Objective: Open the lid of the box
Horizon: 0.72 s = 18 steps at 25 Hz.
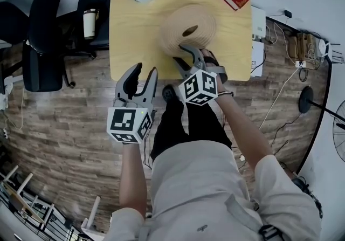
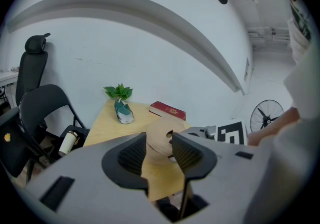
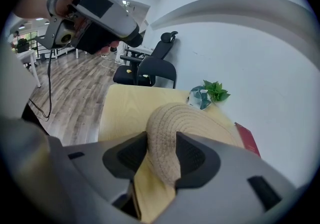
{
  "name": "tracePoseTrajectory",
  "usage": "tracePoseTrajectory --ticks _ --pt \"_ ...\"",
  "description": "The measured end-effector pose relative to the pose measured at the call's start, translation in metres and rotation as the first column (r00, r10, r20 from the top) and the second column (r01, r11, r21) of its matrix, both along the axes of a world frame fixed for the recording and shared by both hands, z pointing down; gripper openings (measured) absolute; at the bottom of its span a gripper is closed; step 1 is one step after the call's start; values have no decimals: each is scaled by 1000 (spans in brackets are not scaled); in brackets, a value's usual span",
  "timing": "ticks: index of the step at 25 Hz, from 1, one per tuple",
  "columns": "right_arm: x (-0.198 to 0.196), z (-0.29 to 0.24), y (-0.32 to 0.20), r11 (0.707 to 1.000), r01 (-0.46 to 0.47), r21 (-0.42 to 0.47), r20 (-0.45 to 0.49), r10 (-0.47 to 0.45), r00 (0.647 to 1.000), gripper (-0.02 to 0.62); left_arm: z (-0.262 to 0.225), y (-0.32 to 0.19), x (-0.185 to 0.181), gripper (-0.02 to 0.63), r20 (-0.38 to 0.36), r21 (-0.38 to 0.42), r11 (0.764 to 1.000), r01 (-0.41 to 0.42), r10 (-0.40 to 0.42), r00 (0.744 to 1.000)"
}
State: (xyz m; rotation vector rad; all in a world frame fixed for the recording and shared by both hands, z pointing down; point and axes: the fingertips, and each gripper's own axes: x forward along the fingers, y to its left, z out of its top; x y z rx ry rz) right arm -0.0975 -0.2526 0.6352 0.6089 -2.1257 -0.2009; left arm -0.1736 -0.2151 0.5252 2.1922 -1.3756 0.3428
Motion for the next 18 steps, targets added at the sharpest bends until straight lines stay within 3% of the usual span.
tracePoseTrajectory --ticks 18 --pt "7 -57 -4 999 -49 15 119 47 992 126 -29 -2 12 150 0 44 999 -17 18 1000"
